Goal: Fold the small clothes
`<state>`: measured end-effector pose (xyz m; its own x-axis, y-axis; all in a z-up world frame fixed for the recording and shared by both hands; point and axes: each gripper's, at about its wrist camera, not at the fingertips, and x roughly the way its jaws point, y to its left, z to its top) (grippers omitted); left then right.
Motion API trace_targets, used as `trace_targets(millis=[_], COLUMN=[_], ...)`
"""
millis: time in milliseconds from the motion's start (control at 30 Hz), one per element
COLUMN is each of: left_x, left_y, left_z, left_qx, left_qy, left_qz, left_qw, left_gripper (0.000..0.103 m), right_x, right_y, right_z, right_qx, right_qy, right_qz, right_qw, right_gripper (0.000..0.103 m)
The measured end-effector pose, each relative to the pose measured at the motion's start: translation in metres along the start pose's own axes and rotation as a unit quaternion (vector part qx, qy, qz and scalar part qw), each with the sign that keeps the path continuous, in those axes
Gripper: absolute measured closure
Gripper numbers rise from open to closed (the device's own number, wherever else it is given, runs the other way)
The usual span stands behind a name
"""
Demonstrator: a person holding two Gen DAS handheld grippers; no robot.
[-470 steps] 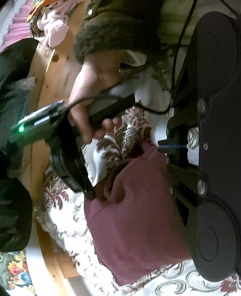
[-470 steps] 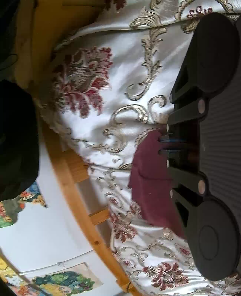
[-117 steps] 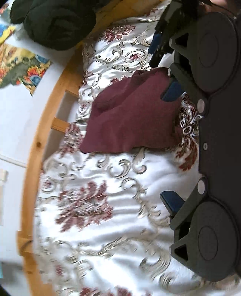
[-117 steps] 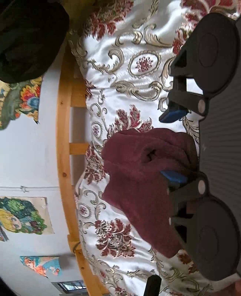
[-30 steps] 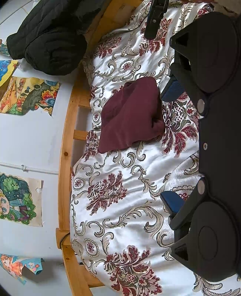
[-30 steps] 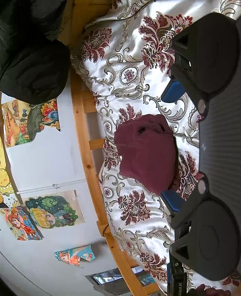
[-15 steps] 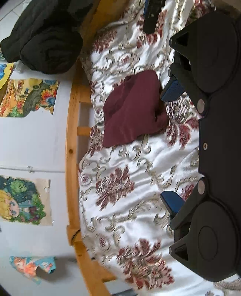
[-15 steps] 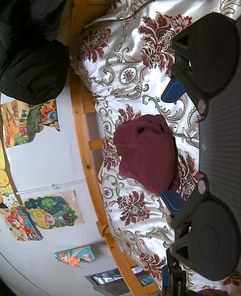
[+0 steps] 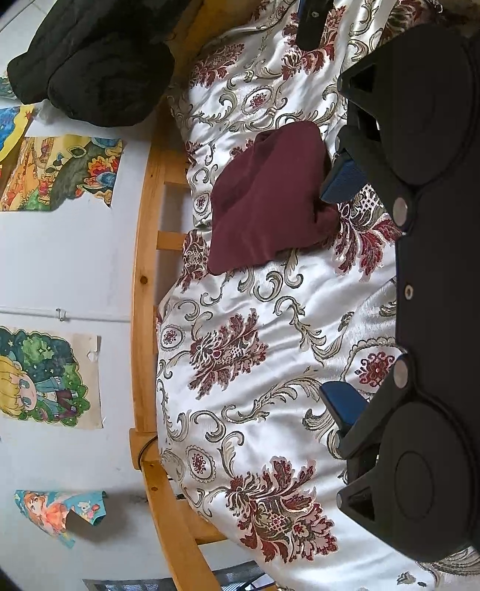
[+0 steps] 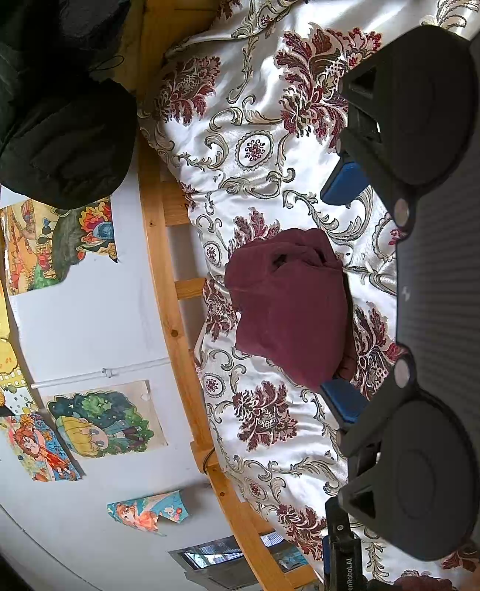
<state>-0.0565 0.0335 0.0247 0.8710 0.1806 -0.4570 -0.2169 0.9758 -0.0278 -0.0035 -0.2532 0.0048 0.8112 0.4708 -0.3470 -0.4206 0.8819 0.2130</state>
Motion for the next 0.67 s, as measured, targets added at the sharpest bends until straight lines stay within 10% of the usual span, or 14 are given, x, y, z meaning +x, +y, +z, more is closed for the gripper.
trace_targets(millis=[667], left_x=[-0.0004], left_y=[0.0019], left_z=[-0.0016], left_qx=[-0.002], left_qy=[0.001], left_qz=[0.005], left_qw=[1.0], left_gripper=[0.001], right_x=[0.0007], right_y=[0.0001], right_z=[-0.0003], right_qx=[0.001], right_qy=[0.001], right_qz=[0.0], right_qw=[1.0], right_gripper=[0.0])
